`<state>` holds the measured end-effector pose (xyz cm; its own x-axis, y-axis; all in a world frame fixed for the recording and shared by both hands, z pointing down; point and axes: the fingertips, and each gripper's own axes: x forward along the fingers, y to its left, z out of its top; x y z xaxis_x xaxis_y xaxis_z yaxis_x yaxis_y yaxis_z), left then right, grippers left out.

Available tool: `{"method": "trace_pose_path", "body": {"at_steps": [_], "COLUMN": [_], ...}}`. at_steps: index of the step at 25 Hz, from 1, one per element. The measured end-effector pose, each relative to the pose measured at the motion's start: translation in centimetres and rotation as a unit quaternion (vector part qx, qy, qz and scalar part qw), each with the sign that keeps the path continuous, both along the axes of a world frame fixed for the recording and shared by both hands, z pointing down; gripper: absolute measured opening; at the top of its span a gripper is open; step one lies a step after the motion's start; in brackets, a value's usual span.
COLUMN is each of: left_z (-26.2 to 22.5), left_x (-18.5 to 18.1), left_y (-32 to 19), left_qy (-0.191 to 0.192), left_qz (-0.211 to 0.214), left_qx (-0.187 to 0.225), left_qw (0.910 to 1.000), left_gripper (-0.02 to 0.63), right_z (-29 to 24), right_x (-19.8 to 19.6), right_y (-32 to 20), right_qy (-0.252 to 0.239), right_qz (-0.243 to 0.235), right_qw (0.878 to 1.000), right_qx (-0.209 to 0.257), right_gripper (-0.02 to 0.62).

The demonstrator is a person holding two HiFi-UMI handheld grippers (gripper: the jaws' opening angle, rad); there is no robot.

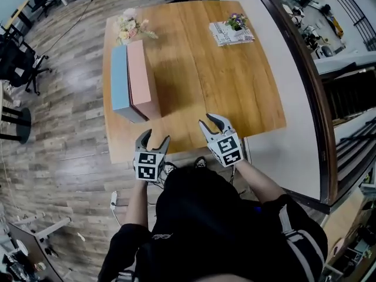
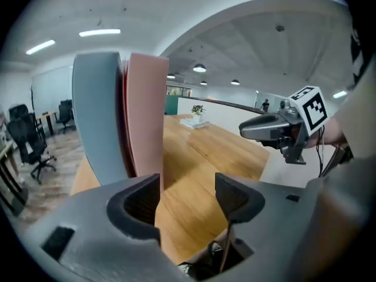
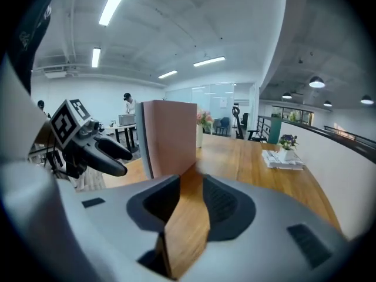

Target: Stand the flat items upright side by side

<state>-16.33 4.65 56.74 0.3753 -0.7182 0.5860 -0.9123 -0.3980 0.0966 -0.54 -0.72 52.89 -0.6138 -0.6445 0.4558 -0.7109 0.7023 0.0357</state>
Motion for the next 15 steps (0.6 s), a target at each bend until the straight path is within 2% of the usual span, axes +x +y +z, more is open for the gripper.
{"method": "trace_pose_path", "body": {"at_steps": [3, 6, 8, 12, 15], "left_z": [1.2, -0.1, -1.4, -5.3, -8.1], "left_x": [3.1, 5.4, 6.6, 8.4, 8.4], "left_y": [-0.5, -2.7, -4.3, -6.7, -7.4], "left_qy": [0.025, 0.041, 0.046, 0.046, 0.053], "left_qz": [0.013, 0.008, 0.0, 0.002, -0.01], "left_qx": [-0.01, 0.018, 0.036, 0.093, 0.124], "left_qw": [0.9996, 0.999, 0.9983, 0.9946, 0.9908], "left_gripper": [0.227, 0.087, -0.002, -0.002, -0.002], "right_z": [0.7, 0.1, -0.9, -3.8, -6.2], "right_x": [1.6, 3.3, 4.0, 4.6, 4.5], "right_y": [0.1, -0.9, -1.6, -3.1, -3.8], "right_qy": [0.001, -0.005, -0.016, -0.043, -0.056], "right_qz": [0.026, 0.067, 0.086, 0.113, 0.122], "right_qw": [1.0, 0.998, 0.996, 0.992, 0.989], "right_qx": [-0.003, 0.006, 0.014, 0.043, 0.066], "right_gripper": [0.098, 0.012, 0.008, 0.006, 0.006]}}
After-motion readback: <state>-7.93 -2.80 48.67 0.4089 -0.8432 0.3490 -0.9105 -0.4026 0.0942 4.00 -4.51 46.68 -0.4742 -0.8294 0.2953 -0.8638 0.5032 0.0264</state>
